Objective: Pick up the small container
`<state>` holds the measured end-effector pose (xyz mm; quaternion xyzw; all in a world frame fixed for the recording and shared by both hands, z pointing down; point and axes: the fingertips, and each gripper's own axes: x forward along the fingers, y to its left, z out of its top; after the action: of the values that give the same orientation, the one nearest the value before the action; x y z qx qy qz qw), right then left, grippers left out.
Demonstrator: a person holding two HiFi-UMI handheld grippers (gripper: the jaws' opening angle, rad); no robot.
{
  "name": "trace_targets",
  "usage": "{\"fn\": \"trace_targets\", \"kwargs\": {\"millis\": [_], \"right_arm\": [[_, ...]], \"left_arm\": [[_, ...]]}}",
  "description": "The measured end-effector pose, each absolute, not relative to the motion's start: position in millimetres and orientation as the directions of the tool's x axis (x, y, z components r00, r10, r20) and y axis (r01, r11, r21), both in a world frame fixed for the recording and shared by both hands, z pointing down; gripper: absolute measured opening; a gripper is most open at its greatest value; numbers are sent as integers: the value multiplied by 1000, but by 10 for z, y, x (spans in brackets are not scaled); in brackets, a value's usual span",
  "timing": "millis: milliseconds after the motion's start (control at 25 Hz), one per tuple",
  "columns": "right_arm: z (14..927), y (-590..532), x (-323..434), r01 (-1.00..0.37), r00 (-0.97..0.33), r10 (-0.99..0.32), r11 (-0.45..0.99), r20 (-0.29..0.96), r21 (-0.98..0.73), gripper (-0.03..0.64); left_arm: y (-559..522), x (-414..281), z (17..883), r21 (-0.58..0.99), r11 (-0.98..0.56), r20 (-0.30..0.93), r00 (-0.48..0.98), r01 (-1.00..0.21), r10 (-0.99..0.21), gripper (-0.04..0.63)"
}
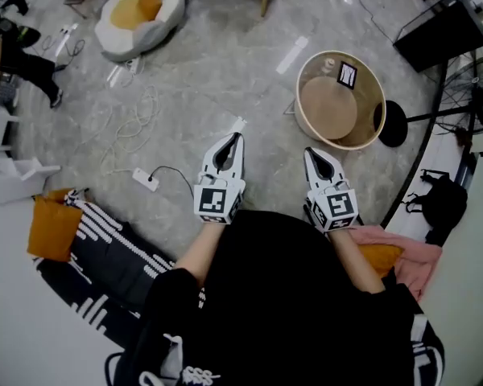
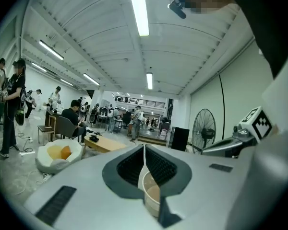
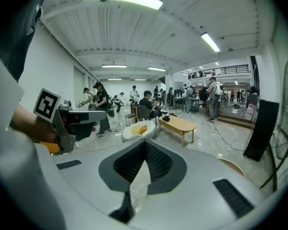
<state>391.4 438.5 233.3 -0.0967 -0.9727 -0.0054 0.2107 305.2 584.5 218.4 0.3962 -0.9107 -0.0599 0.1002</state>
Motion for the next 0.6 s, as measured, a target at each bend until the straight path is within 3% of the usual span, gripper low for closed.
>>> {"fn": "trace_targets", "kwargs": {"millis": [240, 440, 600], "right_arm": [[2299, 4459, 2646, 184, -871, 190, 981, 452, -56, 21], [2216, 4225, 1839, -7, -886, -31, 999, 463, 52, 21], [2135, 4224, 1439, -40, -887, -74, 996, 456, 85, 21]], "left_arm": [[6034, 1969, 2320, 254, 665, 194, -636, -702, -746, 29], [6067, 1384, 2370, 279, 624, 211, -588, -729, -781, 29], [6112, 948, 2300, 267, 584, 188, -553, -766, -811, 29]]}}
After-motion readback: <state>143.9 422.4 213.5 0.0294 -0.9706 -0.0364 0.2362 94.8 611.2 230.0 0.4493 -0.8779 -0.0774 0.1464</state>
